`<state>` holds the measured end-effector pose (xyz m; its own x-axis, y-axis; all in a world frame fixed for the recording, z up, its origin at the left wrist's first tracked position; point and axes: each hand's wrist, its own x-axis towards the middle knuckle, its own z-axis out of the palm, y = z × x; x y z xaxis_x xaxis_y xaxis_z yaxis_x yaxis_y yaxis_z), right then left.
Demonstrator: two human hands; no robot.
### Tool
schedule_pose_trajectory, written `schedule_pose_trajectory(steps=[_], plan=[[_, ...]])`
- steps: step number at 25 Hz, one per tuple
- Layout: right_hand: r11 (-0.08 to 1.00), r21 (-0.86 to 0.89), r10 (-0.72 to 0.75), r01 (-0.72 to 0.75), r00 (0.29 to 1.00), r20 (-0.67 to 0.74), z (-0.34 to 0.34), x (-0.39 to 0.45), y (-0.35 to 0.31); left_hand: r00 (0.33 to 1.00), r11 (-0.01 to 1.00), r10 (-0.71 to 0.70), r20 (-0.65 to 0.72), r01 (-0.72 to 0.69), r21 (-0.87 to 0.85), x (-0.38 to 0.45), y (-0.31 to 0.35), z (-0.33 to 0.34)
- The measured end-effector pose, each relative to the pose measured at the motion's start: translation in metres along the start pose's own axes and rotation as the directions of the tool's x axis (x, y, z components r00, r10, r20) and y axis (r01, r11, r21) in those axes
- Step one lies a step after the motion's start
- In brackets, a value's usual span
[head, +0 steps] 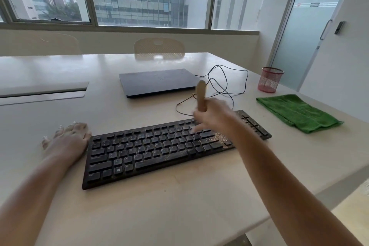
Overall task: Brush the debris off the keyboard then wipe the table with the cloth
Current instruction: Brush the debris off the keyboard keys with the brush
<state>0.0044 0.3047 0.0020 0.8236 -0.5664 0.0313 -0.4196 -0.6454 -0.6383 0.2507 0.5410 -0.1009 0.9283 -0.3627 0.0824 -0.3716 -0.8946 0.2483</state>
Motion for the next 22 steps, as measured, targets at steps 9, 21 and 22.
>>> schedule_pose_trajectory(steps=[9, 21, 22], plan=[[0.99, -0.08, -0.12, 0.115, 0.99, -0.073, -0.01, -0.006, 0.0, 1.0, 1.0, 0.01, 0.011, -0.01, -0.012, 0.011, -0.009, 0.005], [0.993, 0.011, -0.121, 0.121, 0.993, 0.011, 0.001, -0.007, -0.013, 1.0, 1.0, -0.001, -0.008, 0.001, -0.003, 0.003, -0.003, 0.001], [0.995, 0.026, -0.098, 0.096, 0.994, 0.049, 0.004, -0.007, -0.01, 1.0, 1.0, -0.003, -0.005, 0.003, -0.002, 0.003, -0.003, 0.001]])
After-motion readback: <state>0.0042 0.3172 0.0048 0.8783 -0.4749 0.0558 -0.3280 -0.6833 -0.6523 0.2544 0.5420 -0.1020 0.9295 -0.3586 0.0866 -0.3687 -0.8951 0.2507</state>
